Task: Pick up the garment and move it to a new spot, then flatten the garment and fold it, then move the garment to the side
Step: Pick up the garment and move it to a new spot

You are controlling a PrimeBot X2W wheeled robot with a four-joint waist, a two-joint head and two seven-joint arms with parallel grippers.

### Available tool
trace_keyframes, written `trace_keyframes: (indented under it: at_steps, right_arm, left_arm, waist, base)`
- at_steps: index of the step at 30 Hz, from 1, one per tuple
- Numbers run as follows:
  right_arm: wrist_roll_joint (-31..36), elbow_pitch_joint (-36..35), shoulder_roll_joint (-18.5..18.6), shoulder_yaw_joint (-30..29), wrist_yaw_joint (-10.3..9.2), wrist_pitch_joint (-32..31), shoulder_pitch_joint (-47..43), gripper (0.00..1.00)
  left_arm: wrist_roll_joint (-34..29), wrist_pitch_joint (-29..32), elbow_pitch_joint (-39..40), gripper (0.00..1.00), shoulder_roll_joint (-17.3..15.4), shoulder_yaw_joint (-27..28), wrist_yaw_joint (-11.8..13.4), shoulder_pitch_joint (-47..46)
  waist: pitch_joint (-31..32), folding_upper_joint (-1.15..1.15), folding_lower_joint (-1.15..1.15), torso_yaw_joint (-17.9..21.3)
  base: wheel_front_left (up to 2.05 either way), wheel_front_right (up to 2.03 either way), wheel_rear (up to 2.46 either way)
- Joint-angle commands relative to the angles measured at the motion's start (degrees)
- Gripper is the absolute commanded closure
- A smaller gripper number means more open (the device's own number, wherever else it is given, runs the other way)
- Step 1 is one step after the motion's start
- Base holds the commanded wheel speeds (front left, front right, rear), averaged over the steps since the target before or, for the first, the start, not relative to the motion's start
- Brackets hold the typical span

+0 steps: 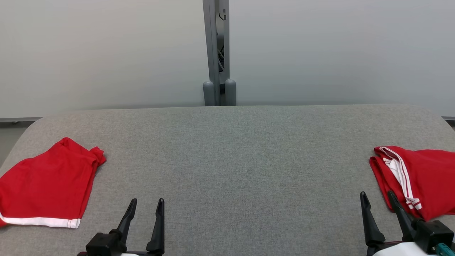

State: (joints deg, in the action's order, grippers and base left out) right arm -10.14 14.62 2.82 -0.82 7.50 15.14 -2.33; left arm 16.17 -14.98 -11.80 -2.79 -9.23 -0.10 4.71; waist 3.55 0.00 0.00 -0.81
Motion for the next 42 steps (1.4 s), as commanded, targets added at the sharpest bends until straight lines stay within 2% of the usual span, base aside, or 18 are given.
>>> trace_keyframes:
  at_steps: [1, 18, 23, 36, 42]
  right_arm:
    - [-0.1, -0.1, 0.2, -0.1, -0.02, 0.0, -0.3, 0.00]
    - [0.3, 0.1, 0.2, -0.8, -0.02, 0.0, -0.3, 0.00]
    - [-0.6, -0.1, 0.2, -1.0, -0.02, 0.0, -0.3, 0.00]
    - [-2.4, -0.7, 0.2, 3.1, -0.02, 0.0, -1.8, 0.00]
    - [-3.1, -0.8, 0.3, 4.7, -0.02, 0.0, -1.6, 0.00]
  left_arm:
    - [-0.1, -0.2, 0.1, 0.00, -0.2, 0.2, 0.1, -0.1]
    - [0.4, -0.2, 0.0, 0.00, -0.3, -0.4, 0.1, -0.5]
    - [0.1, -0.2, -0.3, 0.00, -0.3, -0.9, -0.2, -0.9]
    - [-2.3, -0.2, -0.6, 0.00, -0.3, 0.4, -1.0, -0.3]
    - [-3.5, -0.2, -0.7, 0.00, -0.2, 2.3, -1.6, 0.7]
  waist:
    - [0.0, 0.00, 0.00, 0.0]
    - [-0.1, 0.00, 0.00, -0.7]
    - [-0.4, 0.00, 0.00, -2.3]
    - [0.4, 0.00, 0.00, -18.3]
    - [0.9, 0.00, 0.00, -24.3]
  base:
    - [0.00, 0.00, 0.00]
    - [0.00, 0.00, 0.00]
    - [0.00, 0.00, 0.00]
    - [0.00, 0.00, 0.00]
    - [0.00, 0.00, 0.00]
